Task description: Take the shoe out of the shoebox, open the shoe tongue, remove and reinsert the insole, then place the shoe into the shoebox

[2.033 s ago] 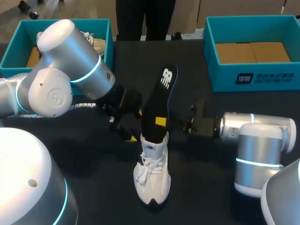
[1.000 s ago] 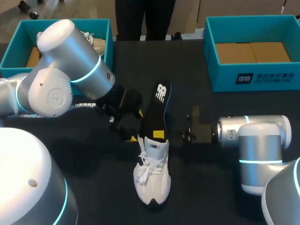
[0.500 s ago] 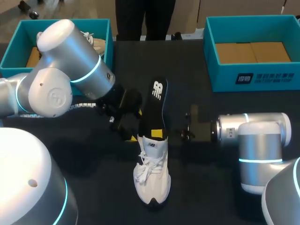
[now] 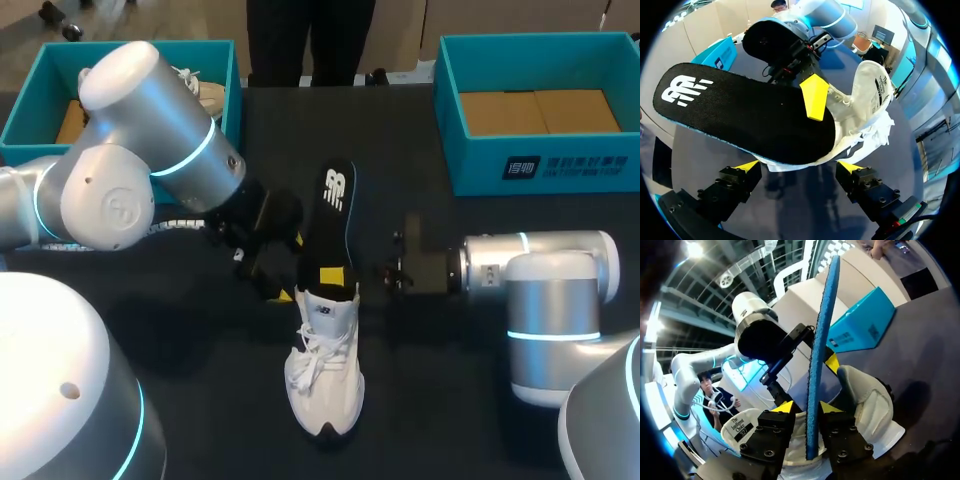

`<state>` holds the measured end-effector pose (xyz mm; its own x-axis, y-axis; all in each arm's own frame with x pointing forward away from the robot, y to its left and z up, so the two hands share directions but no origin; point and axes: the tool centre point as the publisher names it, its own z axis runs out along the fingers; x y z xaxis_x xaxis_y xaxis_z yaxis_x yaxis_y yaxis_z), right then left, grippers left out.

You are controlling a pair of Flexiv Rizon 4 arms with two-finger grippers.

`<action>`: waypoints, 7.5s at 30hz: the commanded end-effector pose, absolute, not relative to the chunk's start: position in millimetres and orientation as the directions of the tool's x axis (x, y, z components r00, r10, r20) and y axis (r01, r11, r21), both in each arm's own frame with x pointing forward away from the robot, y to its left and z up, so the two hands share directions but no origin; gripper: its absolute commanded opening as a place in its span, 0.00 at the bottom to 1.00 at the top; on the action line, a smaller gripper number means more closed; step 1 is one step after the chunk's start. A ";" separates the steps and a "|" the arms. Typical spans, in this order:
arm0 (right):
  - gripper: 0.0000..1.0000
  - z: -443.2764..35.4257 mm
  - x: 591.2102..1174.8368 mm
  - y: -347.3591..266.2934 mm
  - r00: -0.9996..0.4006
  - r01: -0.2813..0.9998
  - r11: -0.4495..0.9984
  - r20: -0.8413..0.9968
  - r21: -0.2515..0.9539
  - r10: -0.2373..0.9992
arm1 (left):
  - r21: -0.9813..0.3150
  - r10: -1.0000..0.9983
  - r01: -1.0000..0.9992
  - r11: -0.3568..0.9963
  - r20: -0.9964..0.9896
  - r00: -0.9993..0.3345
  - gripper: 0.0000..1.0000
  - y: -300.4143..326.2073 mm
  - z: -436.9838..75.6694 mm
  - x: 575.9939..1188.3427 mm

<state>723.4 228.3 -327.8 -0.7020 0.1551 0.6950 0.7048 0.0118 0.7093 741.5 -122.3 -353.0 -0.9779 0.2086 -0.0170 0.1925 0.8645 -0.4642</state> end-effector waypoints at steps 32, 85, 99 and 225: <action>0.00 -314.4 759.9 232.5 -0.718 0.666 -0.101 0.672 0.739 0.180 | -0.464 0.208 0.193 0.865 -0.019 -0.978 1.00 -122.8 -354.1 741.3; 0.05 -316.8 743.5 239.1 -0.711 0.669 -0.119 0.678 0.734 0.186 | -0.464 0.208 0.193 0.865 -0.019 -0.978 1.00 -122.8 -354.1 741.3; 0.00 -341.9 726.1 237.9 -0.644 0.738 -0.123 0.746 0.664 0.168 | -0.464 0.208 0.193 0.865 -0.019 -0.978 1.00 -122.8 -354.1 741.3; 0.00 -339.4 720.4 226.9 -0.607 0.741 -0.104 0.728 0.664 0.318 | -0.464 0.208 0.193 0.865 -0.019 -0.978 1.00 -122.8 -354.1 741.3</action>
<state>725.6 228.4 -341.5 -0.6093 0.3094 0.7301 0.7427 -0.1001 0.6622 741.5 -122.4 -353.1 -0.9779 0.2085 -0.0171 0.1925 0.8645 -0.4642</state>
